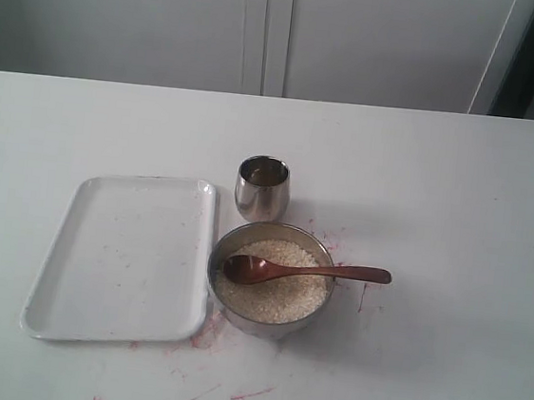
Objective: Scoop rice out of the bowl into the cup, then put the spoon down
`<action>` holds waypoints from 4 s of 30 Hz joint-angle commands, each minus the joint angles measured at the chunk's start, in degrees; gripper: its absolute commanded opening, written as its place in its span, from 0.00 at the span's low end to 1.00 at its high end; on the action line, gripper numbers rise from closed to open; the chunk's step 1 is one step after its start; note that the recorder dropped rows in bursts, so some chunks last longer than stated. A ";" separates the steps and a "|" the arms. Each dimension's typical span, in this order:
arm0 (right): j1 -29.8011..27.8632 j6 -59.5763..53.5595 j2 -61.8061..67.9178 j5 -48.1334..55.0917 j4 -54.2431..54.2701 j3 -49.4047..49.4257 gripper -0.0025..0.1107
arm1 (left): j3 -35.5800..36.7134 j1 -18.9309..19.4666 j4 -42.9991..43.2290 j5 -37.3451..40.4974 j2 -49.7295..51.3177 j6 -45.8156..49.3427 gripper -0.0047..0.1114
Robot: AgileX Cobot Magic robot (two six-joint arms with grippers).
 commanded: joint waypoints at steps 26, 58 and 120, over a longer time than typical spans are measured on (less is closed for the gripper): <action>-0.45 42.68 -0.25 -24.65 18.07 0.31 0.02 | 0.53 -0.22 0.00 2.33 0.37 -0.33 0.16; -0.45 44.31 -0.25 -41.98 -8.63 -28.02 0.02 | 0.53 -0.22 0.00 2.33 0.37 -0.33 0.16; 21.31 -42.36 89.55 58.84 -3.36 -86.32 0.02 | 0.53 -0.22 0.00 2.33 0.37 -0.33 0.16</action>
